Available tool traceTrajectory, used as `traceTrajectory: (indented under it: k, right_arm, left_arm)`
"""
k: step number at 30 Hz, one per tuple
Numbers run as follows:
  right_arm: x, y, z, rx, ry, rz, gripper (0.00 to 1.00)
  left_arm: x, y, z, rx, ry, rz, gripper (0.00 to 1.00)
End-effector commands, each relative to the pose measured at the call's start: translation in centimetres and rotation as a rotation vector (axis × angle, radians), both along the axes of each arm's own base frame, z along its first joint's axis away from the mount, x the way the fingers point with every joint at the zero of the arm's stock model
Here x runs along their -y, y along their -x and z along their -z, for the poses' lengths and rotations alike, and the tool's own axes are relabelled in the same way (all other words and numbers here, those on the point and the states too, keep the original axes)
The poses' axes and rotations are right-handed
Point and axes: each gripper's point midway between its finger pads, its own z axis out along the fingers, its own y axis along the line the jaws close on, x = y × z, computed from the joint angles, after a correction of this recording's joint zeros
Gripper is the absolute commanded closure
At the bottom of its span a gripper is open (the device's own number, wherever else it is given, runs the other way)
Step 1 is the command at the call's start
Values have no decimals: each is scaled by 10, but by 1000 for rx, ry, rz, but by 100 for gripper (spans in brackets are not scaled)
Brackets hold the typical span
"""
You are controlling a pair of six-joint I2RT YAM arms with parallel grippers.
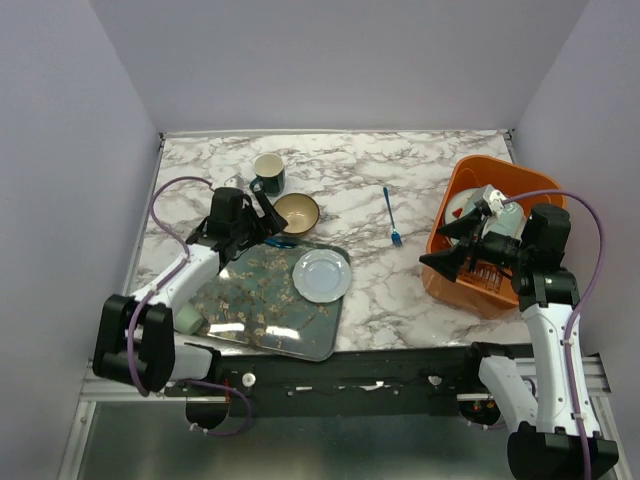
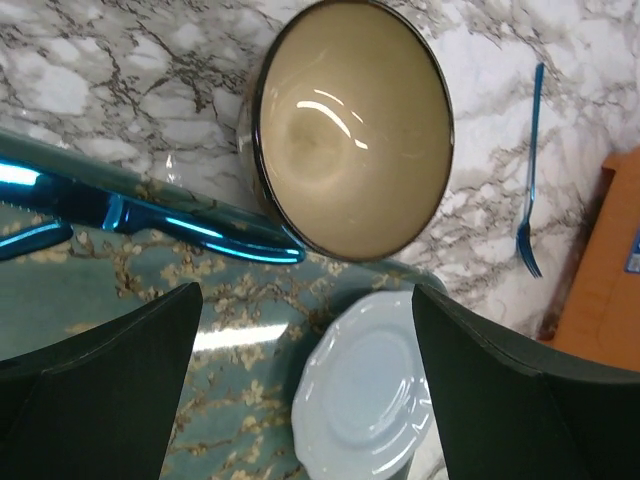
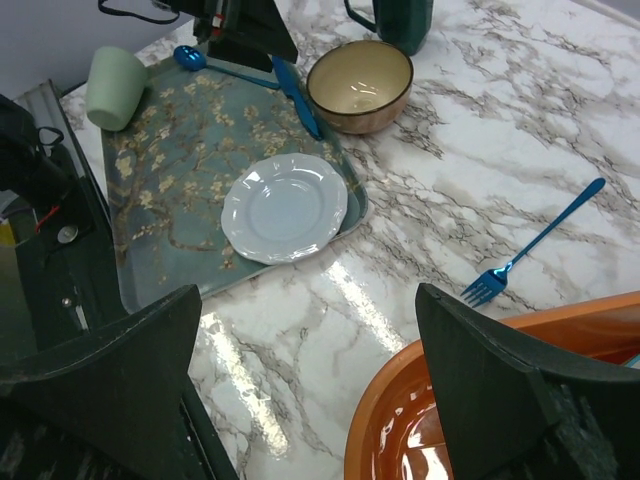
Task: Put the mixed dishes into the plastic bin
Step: Place the plate in the plastic bin, then pick up the bowl from the center of the board.
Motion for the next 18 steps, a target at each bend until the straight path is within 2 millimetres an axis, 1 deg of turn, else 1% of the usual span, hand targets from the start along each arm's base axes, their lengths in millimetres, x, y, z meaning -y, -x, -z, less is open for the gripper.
traceTrajectory:
  k: [1, 2, 3, 4, 5, 7, 8, 9, 10, 11, 12, 13, 15, 16, 17, 18]
  right_arm:
    - [4, -5, 1, -8, -4, 50, 4]
    - [5, -5, 1, -11, -4, 55, 4]
    - [5, -5, 0, -9, -4, 58, 4]
    - [5, -5, 0, -9, -4, 58, 4]
    - [5, -5, 0, -8, -4, 58, 4]
    - [5, -4, -1, -4, -5, 57, 4]
    - [4, -3, -1, -3, -5, 56, 4]
    - [4, -3, -2, -1, -6, 55, 4]
    - [4, -3, -2, 2, -5, 55, 4]
    - [4, -2, -2, 2, -6, 55, 4]
    - [4, -2, -2, 2, -6, 53, 4]
    - [4, -2, -3, 1, -7, 54, 4]
    - [4, -2, -2, 2, -6, 55, 4]
    - [4, -2, -3, 2, -6, 55, 4]
    - [4, -2, -3, 4, -6, 55, 4]
    - [4, -2, -2, 2, -6, 55, 4]
  left_arm:
    - [-3, -49, -6, 31, -31, -78, 11]
    - [-5, -52, -1, 12, -47, -86, 17]
    - [-5, -55, 3, 1, -63, -89, 19]
    - [-4, -62, 7, -11, -79, -92, 21]
    - [-7, -64, 11, -25, -108, -99, 26]
    - [-5, -70, 20, -54, -126, -92, 33]
    - [-9, -71, 24, -69, -157, -104, 37]
    - [-11, -73, 28, -84, -184, -116, 37]
    - [-10, -79, 31, -95, -202, -116, 38]
    - [-10, -76, 35, -119, -224, -108, 42]
    - [-11, -78, 37, -124, -253, -109, 45]
    - [-10, -82, 40, -130, -268, -109, 45]
    - [-9, -80, 43, -147, -305, -99, 45]
    - [-10, -83, 46, -149, -324, -105, 45]
    - [-10, -82, 47, -154, -333, -102, 48]
    - [-9, -82, 49, -159, -341, -97, 49]
